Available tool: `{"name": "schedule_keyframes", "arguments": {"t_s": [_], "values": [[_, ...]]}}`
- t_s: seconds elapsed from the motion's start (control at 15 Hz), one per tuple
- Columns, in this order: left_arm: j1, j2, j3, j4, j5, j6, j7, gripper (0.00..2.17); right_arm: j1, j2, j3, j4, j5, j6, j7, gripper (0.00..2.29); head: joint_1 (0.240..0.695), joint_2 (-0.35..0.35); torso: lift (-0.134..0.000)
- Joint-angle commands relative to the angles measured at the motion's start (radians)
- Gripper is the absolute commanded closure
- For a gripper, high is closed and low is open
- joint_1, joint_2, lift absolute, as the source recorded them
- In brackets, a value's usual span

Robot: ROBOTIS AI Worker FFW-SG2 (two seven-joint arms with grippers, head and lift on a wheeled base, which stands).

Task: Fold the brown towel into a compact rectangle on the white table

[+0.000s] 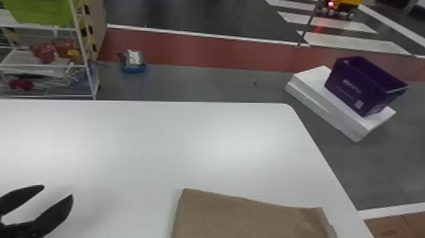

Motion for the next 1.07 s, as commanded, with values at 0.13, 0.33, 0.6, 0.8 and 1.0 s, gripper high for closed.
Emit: {"name": "schedule_keyframes", "arguments": {"t_s": [0.13, 0.33, 0.6, 0.8, 1.0], "values": [[0.004, -0.004, 0.0, -0.002, 0.0, 0.0, -0.002, 0.14, -0.063, 0.015, 0.015, -0.109, -0.023, 0.056, 0.092, 1.7, 0.695, -0.221, -0.123], [0.013, -0.004, 0.006, -0.005, 0.001, -0.003, -0.005, 0.14, -0.107, 0.015, 0.075, -0.198, -0.012, 0.149, 0.156, 1.7, 0.695, -0.2, -0.123], [0.011, -0.004, 0.019, -0.005, 0.007, -0.003, -0.012, 0.14, -0.113, 0.011, 0.199, -0.329, 0.083, 0.222, 0.189, 1.7, 0.695, -0.121, -0.123], [0.011, -0.004, 0.026, -0.003, 0.014, -0.006, -0.018, 0.14, -0.08, 0.006, 0.274, -0.393, 0.187, 0.244, 0.189, 1.7, 0.695, -0.048, -0.123], [0.011, -0.004, 0.029, -0.002, 0.018, -0.009, -0.025, 0.14, -0.073, -0.008, 0.298, -0.439, 0.196, 0.234, 0.189, 1.7, 0.695, -0.011, -0.123]]}}
